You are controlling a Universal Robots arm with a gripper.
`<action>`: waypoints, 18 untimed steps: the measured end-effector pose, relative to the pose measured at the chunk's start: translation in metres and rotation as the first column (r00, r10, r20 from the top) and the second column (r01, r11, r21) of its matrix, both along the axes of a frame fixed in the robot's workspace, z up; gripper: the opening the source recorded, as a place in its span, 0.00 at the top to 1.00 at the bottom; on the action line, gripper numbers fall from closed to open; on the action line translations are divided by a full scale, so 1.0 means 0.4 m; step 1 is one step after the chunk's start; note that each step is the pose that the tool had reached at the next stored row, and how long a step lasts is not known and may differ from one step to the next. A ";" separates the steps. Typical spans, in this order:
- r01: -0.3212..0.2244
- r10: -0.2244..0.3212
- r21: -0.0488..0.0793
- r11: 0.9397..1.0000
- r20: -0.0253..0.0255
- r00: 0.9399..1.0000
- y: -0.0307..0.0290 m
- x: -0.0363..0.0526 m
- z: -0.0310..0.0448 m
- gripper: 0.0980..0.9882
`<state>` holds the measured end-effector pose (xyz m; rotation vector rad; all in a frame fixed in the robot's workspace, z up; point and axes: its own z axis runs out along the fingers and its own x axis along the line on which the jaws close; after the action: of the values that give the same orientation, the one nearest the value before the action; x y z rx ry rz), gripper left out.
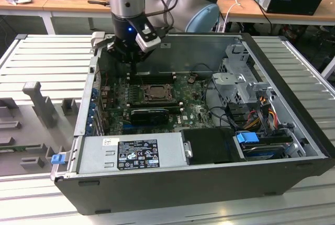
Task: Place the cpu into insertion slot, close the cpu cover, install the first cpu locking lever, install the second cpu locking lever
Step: 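Install the first cpu locking lever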
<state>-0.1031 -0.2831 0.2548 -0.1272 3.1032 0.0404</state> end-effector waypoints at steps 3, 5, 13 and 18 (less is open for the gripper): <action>0.000 0.000 0.000 1.000 -0.001 1.000 0.003 0.040 -0.003 0.99; 0.000 0.000 0.000 1.000 -0.002 1.000 0.003 0.075 -0.007 0.99; 0.000 0.000 0.062 0.998 -0.007 1.000 0.001 0.114 -0.024 0.99; -0.002 0.002 0.060 0.998 -0.007 1.000 0.003 0.153 -0.052 0.99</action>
<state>-0.0417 -0.2820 0.2342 -0.1285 3.1047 0.1342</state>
